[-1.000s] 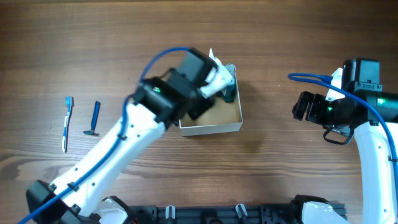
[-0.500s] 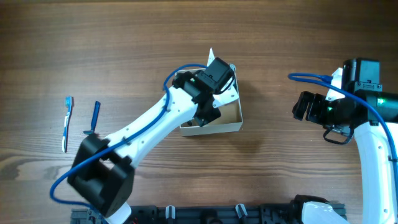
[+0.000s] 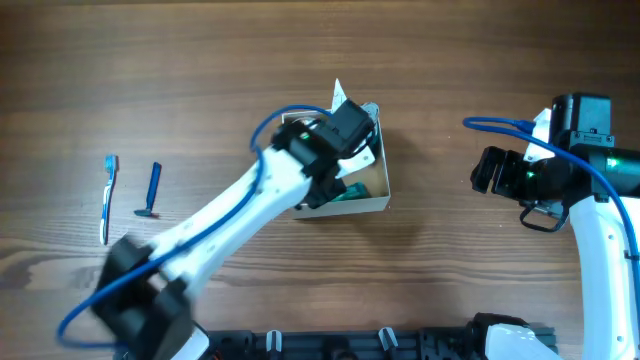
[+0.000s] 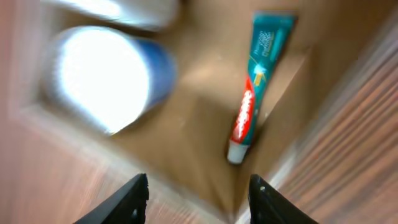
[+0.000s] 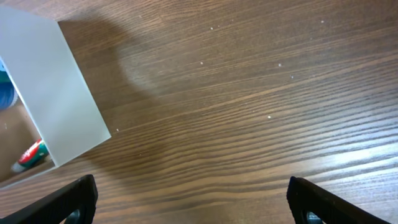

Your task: Pack container

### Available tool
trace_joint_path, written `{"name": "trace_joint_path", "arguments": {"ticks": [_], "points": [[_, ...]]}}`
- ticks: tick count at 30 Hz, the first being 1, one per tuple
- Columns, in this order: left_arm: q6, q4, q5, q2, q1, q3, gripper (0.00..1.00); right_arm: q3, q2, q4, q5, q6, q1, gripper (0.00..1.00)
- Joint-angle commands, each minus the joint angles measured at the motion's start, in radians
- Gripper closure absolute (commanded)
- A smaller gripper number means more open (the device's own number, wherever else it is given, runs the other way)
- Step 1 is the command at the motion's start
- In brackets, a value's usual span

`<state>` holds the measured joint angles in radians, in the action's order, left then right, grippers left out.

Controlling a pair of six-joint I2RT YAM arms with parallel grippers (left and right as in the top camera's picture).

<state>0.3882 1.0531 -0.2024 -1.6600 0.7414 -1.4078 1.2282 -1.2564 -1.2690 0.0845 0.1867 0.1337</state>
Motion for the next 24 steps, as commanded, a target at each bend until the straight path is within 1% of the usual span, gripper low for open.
{"name": "trace_joint_path", "arguments": {"ticks": [1, 2, 3, 4, 6, 8, 10, 11, 12, 14, 18, 20, 22, 24], "points": [[-0.239, 0.012, -0.06, 0.26, -0.058, -0.011, 0.47, -0.002, -0.002, 0.025, -0.008, -0.004, -0.002, 0.28], [-0.298, 0.014, -0.06, 0.306, -0.098, -0.011, 0.46, -0.002, -0.006, 0.032, 0.006, -0.005, -0.002, 0.5], [-0.369, 0.014, -0.06, 0.353, -0.154, -0.011, 0.47, -0.002, -0.016, 0.038, 0.01, -0.006, -0.008, 0.89], [-0.412, 0.014, -0.056, 0.379, -0.197, -0.011, 0.48, -0.004, -0.026, 0.043, 0.01, -0.006, -0.018, 0.96], [-0.517, 0.015, -0.055, 0.42, -0.304, -0.011, 0.46, -0.01, -0.064, 0.062, 0.018, -0.006, -0.061, 0.96], [-0.608, 0.018, -0.019, 0.433, -0.415, -0.011, 0.45, -0.01, -0.123, 0.089, 0.029, -0.003, -0.126, 0.96], [-0.644, 0.03, 0.058, 0.426, -0.51, -0.011, 0.45, -0.01, -0.187, 0.126, 0.029, -0.003, -0.184, 0.96], [-0.644, 0.039, 0.087, 0.421, -0.544, -0.011, 0.47, -0.01, -0.224, 0.147, 0.029, 0.0, -0.209, 0.96], [-0.644, 0.049, 0.108, 0.415, -0.571, -0.011, 0.49, -0.01, -0.256, 0.163, 0.03, 0.0, -0.224, 0.96], [-0.664, 0.071, 0.126, 0.398, -0.619, -0.011, 0.5, -0.01, -0.323, 0.188, 0.051, -0.002, -0.242, 0.96], [-0.666, 0.101, 0.128, 0.365, -0.664, -0.011, 0.51, -0.01, -0.465, 0.228, 0.18, -0.057, -0.254, 0.96], [-0.666, 0.103, 0.127, 0.356, -0.666, -0.011, 0.51, -0.01, -0.505, 0.239, 0.201, -0.062, -0.262, 0.96], [-0.666, 0.103, 0.127, 0.352, -0.666, -0.011, 0.51, -0.01, -0.539, 0.252, 0.272, -0.121, -0.284, 0.96], [-0.666, 0.1, 0.127, 0.352, -0.666, -0.011, 0.51, -0.01, -0.555, 0.256, 0.291, -0.135, -0.322, 0.96]]}}
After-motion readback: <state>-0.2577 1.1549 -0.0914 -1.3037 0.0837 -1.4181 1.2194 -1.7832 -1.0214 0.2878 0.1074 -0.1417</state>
